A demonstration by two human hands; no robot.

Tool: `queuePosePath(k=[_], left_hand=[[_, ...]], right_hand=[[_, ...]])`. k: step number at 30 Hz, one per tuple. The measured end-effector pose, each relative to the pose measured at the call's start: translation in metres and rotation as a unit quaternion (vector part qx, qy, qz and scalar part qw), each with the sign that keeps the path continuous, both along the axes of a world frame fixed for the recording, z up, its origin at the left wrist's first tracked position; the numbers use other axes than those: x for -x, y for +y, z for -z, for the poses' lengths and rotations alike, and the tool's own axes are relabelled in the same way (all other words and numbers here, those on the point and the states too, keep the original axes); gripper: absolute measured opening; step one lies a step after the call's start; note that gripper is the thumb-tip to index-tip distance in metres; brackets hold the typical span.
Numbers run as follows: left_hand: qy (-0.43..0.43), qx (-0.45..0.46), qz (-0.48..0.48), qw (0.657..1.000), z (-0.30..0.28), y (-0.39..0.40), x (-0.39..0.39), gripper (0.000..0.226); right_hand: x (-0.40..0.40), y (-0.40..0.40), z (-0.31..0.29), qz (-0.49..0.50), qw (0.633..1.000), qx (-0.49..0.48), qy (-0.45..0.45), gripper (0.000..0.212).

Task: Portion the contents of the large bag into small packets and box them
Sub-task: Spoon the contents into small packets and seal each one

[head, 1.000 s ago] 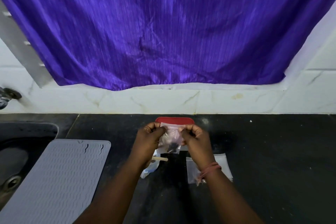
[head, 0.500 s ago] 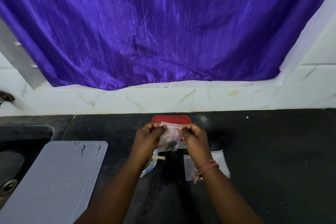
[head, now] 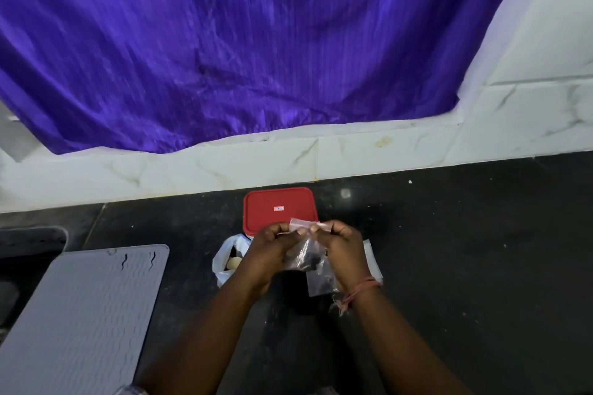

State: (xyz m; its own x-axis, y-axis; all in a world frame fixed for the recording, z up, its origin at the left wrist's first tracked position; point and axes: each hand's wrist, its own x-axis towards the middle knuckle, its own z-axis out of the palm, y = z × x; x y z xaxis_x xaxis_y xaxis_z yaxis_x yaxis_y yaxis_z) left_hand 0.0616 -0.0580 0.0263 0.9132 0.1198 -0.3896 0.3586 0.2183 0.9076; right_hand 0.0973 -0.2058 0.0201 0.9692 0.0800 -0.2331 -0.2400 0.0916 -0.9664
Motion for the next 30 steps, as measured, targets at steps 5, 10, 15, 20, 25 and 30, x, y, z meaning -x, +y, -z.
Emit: queuePosePath(k=[5,10,15,20,25,30], left_hand=[[0.035,-0.014,-0.011,0.999,0.019,-0.027,-0.009,0.012],[0.112,-0.046,-0.033,0.992,0.049,-0.048,-0.021,0.006],[0.2,-0.081,-0.032,0.976,0.074,-0.055,-0.015,0.015],[0.201,-0.154,-0.014,0.967,0.088,-0.049,-0.015,0.026],[0.199,-0.238,-0.016,0.95,0.083,-0.058,-0.018,0.018],[0.204,-0.304,-0.005,0.931,0.083,-0.064,-0.021,0.037]], right_hand=[[-0.005,-0.031,0.034,-0.001,0.994,-0.034,0.107,0.033],[0.005,-0.055,0.061,-0.049,0.984,0.071,0.159,0.009],[0.005,-0.044,0.09,-0.038,0.96,0.227,0.159,0.02],[0.003,-0.034,0.091,-0.075,0.927,0.36,0.07,0.021],[-0.006,-0.058,0.098,-0.087,0.829,0.55,-0.045,0.029],[-0.012,-0.081,0.122,-0.114,0.773,0.621,-0.07,0.025]])
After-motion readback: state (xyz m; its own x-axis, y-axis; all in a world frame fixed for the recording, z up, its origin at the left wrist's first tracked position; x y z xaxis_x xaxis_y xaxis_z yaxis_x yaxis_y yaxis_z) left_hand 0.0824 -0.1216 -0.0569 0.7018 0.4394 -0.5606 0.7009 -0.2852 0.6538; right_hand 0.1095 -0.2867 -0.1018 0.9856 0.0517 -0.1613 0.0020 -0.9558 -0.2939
